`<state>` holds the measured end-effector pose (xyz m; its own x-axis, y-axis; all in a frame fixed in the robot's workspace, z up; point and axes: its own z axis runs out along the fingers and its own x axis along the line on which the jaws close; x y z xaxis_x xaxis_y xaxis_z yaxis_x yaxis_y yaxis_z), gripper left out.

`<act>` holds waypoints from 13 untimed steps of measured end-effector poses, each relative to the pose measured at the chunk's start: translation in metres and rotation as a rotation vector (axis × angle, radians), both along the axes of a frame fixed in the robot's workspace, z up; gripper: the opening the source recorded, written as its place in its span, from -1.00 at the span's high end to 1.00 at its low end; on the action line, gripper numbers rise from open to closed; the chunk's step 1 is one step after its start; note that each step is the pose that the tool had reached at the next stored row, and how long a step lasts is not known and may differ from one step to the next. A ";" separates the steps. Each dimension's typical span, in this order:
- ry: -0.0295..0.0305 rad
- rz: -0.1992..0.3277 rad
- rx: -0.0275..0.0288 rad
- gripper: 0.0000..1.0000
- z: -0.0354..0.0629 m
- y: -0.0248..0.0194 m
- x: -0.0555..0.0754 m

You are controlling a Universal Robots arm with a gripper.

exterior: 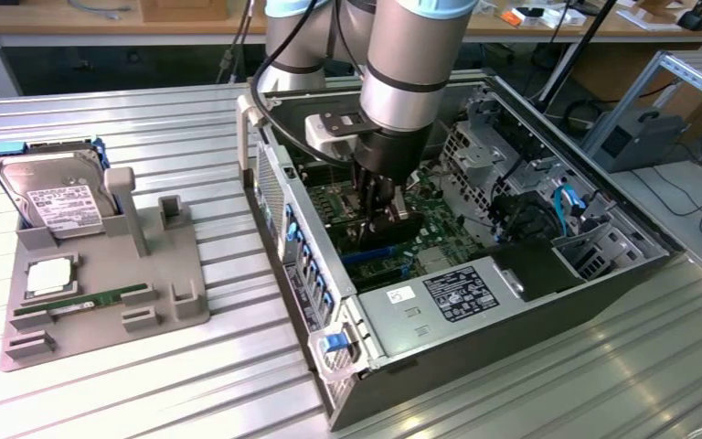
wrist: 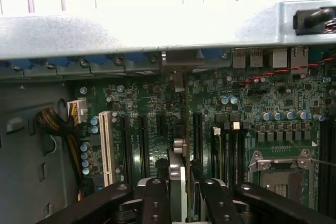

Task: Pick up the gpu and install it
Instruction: 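Insert the gpu into the slot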

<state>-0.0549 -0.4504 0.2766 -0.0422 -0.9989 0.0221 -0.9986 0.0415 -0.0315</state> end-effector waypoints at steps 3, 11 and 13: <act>0.0001 -0.020 -0.0002 0.47 0.0000 0.0000 0.000; 0.0002 -0.025 -0.0004 0.47 -0.0026 0.0000 -0.001; 0.0001 -0.025 -0.0001 0.47 -0.0035 0.0000 -0.001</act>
